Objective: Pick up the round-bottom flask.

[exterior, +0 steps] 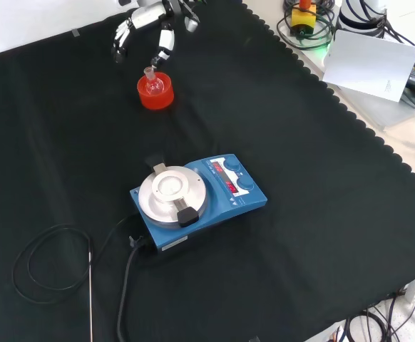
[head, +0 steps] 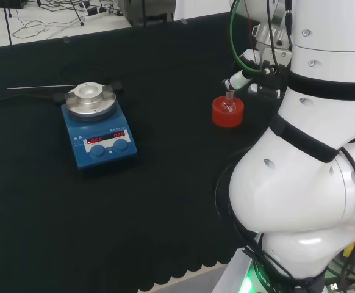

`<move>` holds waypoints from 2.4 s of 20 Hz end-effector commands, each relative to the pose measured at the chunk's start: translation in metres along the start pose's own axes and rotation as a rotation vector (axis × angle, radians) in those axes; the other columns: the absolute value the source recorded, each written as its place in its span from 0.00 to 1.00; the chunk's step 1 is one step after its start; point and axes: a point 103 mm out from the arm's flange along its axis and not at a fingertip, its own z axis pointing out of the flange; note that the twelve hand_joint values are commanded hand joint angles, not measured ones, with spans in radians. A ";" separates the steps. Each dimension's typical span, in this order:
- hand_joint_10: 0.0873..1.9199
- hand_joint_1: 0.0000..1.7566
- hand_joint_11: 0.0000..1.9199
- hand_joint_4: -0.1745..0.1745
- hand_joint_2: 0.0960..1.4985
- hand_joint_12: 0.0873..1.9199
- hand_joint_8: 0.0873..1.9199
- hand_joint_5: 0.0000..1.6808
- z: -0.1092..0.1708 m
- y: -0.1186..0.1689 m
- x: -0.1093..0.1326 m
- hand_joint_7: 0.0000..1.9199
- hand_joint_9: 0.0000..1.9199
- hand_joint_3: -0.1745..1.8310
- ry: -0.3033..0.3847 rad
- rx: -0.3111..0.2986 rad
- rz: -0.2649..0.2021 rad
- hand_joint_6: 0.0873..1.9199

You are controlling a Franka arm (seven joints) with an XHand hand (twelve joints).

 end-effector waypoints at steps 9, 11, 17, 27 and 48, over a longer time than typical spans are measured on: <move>0.30 0.49 0.13 0.42 0.33 0.71 0.30 0.38 0.028 -0.001 -0.001 0.16 0.28 0.41 0.015 0.025 -0.005 0.01; 0.30 0.49 0.14 0.42 0.33 0.71 0.30 0.38 0.031 0.001 -0.001 0.16 0.28 0.41 0.004 0.024 -0.005 0.01; 0.28 0.51 0.15 0.41 0.34 0.70 0.30 0.39 0.037 0.006 -0.004 0.17 0.30 0.40 0.020 0.026 0.007 0.06; 0.28 0.52 0.17 0.36 0.35 0.69 0.31 0.41 0.039 0.010 -0.006 0.17 0.31 0.40 0.021 0.022 0.015 0.29; 0.24 0.60 0.29 0.94 0.46 0.64 0.31 0.67 0.029 0.012 0.001 0.27 0.41 0.38 -0.074 -0.081 0.003 0.43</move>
